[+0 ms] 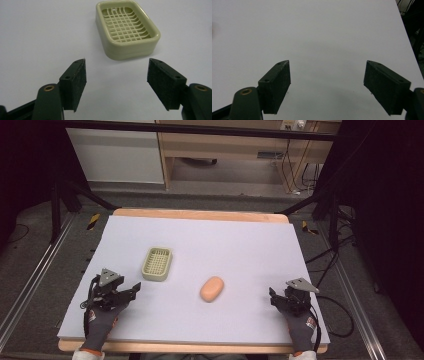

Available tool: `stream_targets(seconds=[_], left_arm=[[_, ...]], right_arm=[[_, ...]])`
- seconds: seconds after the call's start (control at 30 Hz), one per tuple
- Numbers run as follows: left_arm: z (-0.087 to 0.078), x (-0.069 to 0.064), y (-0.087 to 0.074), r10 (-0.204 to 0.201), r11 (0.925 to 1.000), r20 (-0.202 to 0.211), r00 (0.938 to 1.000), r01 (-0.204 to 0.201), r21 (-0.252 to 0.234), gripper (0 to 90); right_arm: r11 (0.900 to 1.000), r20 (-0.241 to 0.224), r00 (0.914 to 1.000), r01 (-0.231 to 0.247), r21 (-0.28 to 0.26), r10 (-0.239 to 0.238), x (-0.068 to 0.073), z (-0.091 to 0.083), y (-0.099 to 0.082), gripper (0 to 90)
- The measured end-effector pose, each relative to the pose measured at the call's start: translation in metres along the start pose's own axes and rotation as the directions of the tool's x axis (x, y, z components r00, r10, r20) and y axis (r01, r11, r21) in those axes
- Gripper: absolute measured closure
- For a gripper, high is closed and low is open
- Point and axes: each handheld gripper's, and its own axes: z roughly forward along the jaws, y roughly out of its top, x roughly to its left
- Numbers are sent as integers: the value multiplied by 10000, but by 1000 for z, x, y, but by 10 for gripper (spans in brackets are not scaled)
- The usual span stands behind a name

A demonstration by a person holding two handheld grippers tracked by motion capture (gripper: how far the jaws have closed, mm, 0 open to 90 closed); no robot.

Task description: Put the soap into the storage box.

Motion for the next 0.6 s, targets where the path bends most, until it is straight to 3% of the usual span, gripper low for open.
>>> stream_targets(seconds=[0.2, 0.4, 0.6], left_arm=[[-3, -8, 3, 123, 9999, 182, 9998, -121, -90, 307], [0, -17, 6, 219, 9996, 375, 9991, -225, 140, 298], [-1, -27, 10, 561, 9983, 446, 9974, -568, 157, 289]], right_arm=[[9999, 208, 9997, -87, -53, 88, 1, 0, 0, 185], [9999, 135, 9998, -155, -19, 155, 1, 0, -1, 179], [9998, 84, 9997, -208, -12, 209, 1, 0, -1, 176]])
